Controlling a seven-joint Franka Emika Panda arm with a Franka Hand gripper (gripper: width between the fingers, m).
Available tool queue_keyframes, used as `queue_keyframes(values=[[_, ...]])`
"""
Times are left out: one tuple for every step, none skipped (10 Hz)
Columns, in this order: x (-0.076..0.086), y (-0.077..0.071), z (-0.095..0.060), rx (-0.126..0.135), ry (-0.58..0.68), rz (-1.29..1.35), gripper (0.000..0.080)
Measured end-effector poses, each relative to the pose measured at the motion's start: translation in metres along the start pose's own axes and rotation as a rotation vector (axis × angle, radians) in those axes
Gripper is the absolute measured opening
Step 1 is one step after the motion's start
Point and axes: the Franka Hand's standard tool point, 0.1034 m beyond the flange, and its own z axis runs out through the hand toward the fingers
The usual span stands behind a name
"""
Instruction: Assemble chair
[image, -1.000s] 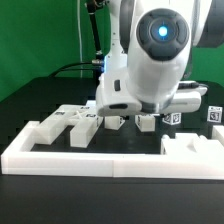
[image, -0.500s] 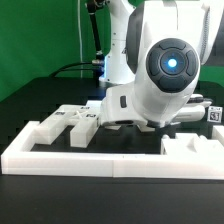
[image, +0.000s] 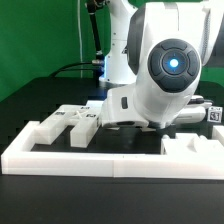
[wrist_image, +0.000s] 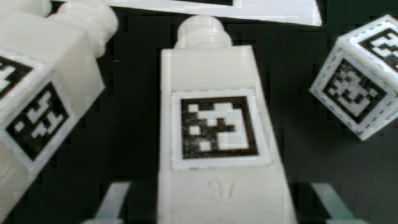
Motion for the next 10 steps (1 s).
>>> queue_keyframes(values=[[0.000,0.000,-0.001,0.000,0.002,0.000,0.0290],[0.001,0.000,-0.001,0.000,0.003,-0.001,0.0290],[0.001,0.000,-0.002,-0.001,0.004,-0.001,0.0290],[0.000,-0.001,-0.005,0.003,0.005,-0.001,0.0290],[-0.003,-0.005,-0.017,0.020,0.006,0.000,0.0290],[-0.007,-0.011,-0.034,0.050,0.024,0.002,0.0290],[-0.015,-0.012,-0.048,0.080,0.040,0.009,0.0291],[-0.023,-0.009,-0.063,0.085,0.065,0.011,0.0291],[-0.023,-0.008,-0.069,0.084,0.097,0.012,0.0291],[-0.020,-0.008,-0.069,0.081,0.124,0.013,0.0291]])
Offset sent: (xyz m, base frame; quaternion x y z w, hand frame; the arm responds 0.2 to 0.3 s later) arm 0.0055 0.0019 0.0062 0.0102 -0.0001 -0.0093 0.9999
